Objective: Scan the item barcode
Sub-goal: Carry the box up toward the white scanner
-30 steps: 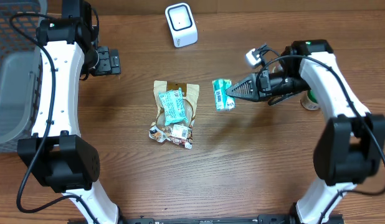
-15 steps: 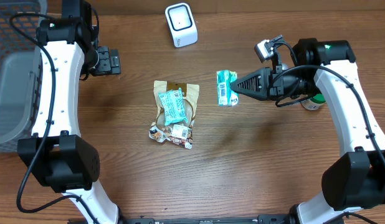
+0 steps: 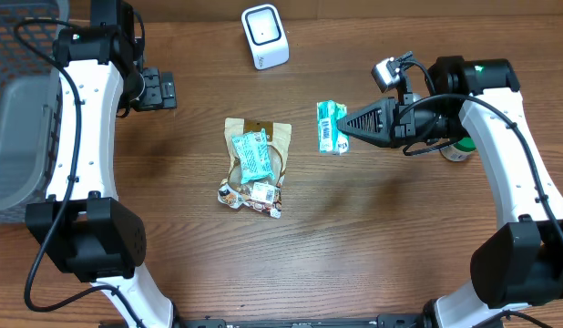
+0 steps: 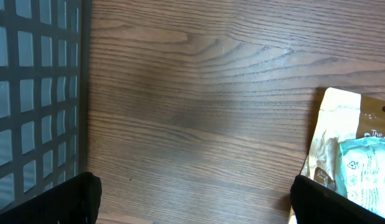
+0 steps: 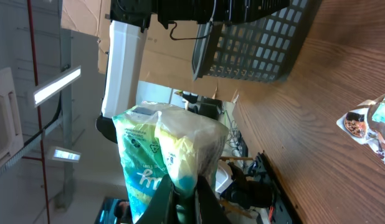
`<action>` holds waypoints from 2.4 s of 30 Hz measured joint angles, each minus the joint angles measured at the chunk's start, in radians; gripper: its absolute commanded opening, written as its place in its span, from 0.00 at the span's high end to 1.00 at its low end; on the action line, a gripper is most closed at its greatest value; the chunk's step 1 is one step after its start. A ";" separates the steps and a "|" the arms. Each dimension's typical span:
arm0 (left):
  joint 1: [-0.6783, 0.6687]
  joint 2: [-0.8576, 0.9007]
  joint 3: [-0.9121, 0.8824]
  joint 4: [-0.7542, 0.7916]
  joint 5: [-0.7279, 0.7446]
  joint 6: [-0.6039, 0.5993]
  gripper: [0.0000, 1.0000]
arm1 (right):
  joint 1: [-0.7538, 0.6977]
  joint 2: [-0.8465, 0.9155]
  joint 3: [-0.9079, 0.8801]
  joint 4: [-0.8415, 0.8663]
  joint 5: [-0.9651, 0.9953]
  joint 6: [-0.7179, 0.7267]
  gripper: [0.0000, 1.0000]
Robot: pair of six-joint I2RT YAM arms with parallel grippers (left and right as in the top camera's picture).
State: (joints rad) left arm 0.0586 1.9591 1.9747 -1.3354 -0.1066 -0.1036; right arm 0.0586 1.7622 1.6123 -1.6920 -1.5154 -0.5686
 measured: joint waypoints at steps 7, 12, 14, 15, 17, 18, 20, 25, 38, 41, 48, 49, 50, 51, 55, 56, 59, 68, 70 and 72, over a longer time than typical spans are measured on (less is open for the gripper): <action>0.000 0.000 0.000 0.000 0.000 0.000 0.00 | 0.000 0.000 0.000 0.035 0.017 0.003 0.96; 0.000 0.000 0.000 0.000 0.000 0.000 0.00 | 0.000 0.000 0.000 0.092 0.081 0.008 0.96; 0.000 0.000 0.000 0.000 0.000 0.000 0.00 | 0.000 0.000 0.000 0.114 0.126 0.013 0.96; 0.000 0.000 0.000 0.000 0.000 0.000 0.01 | 0.001 0.000 0.000 0.124 0.148 0.017 0.96; 0.000 0.000 0.000 0.000 0.000 0.000 0.00 | 0.003 0.000 0.000 0.159 0.212 0.044 0.96; 0.000 0.000 0.000 0.000 0.000 0.000 0.00 | 0.003 0.000 0.000 0.179 0.247 0.063 0.96; 0.000 0.000 0.000 0.000 0.000 0.000 0.00 | 0.009 0.000 0.000 0.219 0.324 0.106 0.96; 0.000 0.000 0.000 0.000 0.000 0.000 0.00 | 0.050 0.000 0.000 0.333 0.584 0.254 0.96; 0.000 0.000 0.000 0.000 0.000 0.000 0.00 | 0.247 0.000 0.079 0.435 1.242 0.452 0.97; 0.000 0.000 0.000 -0.001 0.000 0.000 0.00 | 0.276 0.000 0.212 0.390 1.349 0.484 0.97; 0.000 0.000 0.000 0.000 0.000 0.000 0.00 | 0.276 0.000 0.616 0.279 1.446 0.521 0.97; 0.000 0.000 0.000 0.000 0.000 0.000 0.00 | 0.276 0.000 0.668 0.274 1.449 0.524 0.97; 0.000 0.000 0.000 0.000 0.000 0.000 0.01 | 0.276 -0.005 0.716 0.272 1.453 0.525 0.97; 0.000 0.000 0.000 0.000 0.000 0.000 0.00 | 0.276 -0.011 0.755 0.272 1.456 0.528 0.97; 0.000 0.000 0.000 0.000 0.000 0.000 0.00 | 0.276 -0.034 0.802 0.315 1.469 0.532 0.96; 0.000 0.000 0.000 0.000 0.000 0.000 0.00 | 0.276 -0.035 0.804 0.330 1.476 0.532 0.96; 0.000 0.000 0.000 0.000 0.000 0.000 0.01 | 0.278 -0.018 0.804 0.378 1.505 0.530 0.96; 0.000 0.000 0.000 0.000 0.000 0.000 0.00 | 0.341 0.175 0.803 0.593 1.626 0.425 0.96; 0.000 0.000 0.000 0.000 0.000 0.000 0.00 | 0.360 0.228 0.803 0.638 1.663 0.381 0.96; 0.000 0.000 0.000 0.000 0.000 0.000 0.01 | 0.376 0.279 0.803 0.690 1.694 0.334 0.96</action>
State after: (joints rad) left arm 0.0586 1.9591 1.9747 -1.3354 -0.1066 -0.1036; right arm 0.4347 2.0415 2.4157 -1.0016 0.1787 -0.2348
